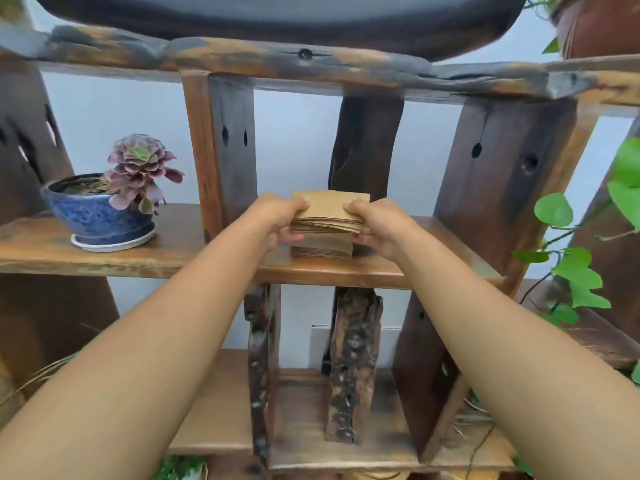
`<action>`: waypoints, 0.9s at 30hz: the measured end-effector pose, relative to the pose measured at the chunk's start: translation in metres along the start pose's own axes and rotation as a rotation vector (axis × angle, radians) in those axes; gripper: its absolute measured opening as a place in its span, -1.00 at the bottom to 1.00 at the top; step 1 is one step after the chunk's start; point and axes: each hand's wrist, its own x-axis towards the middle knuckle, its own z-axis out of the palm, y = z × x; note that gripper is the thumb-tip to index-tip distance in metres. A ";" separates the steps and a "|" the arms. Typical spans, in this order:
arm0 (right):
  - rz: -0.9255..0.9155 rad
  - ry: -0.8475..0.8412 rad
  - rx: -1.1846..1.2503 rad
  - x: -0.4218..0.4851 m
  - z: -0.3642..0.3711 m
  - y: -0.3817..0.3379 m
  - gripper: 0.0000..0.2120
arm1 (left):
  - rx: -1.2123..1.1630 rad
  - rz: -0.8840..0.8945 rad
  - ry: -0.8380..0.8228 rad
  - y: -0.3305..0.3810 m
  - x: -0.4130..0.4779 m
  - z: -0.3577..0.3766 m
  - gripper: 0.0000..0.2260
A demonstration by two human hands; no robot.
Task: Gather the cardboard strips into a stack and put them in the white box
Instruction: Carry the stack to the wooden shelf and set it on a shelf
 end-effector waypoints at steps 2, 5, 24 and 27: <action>0.004 0.024 -0.041 0.012 0.003 -0.001 -0.66 | 0.048 -0.008 0.022 -0.001 0.013 0.001 -0.65; 0.010 0.075 -0.125 0.026 0.008 0.004 -0.77 | 0.136 -0.024 0.043 -0.006 0.027 0.003 -0.65; 0.248 -0.005 -0.406 0.046 0.004 0.015 -0.57 | 0.348 -0.336 -0.083 -0.011 0.047 -0.002 -0.66; 0.293 -0.007 -0.422 0.046 0.001 0.008 -0.43 | 0.369 -0.339 -0.082 -0.006 0.044 0.001 -0.55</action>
